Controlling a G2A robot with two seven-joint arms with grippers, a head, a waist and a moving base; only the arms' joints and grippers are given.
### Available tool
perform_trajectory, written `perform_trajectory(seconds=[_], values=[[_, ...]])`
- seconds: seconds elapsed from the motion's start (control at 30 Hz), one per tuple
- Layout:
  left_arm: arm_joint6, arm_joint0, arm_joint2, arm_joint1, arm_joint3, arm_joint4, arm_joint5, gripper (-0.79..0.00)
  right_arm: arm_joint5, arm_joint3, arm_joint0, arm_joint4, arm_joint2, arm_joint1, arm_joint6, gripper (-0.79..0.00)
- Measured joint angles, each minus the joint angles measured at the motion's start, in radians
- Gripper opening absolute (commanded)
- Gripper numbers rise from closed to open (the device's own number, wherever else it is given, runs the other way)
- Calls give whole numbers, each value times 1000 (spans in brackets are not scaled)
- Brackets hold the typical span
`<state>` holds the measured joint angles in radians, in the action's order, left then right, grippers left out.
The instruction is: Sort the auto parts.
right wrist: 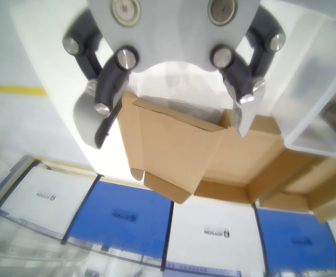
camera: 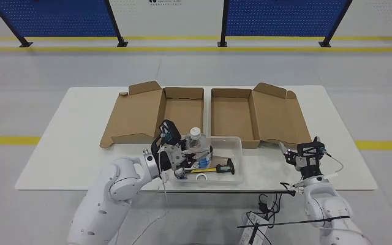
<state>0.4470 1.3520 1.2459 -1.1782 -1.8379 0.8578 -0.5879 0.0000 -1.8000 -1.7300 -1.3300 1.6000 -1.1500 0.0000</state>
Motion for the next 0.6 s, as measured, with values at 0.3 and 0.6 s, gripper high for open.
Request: perform_trajectory(seconds=[0.3,0.6], values=[[-37,-30,-22,-4,21,45,24,-785,0,0,0,0,0,0,0,0],[-38,-30,-22,-4,21,45,24,-785,0,0,0,0,0,0,0,0]])
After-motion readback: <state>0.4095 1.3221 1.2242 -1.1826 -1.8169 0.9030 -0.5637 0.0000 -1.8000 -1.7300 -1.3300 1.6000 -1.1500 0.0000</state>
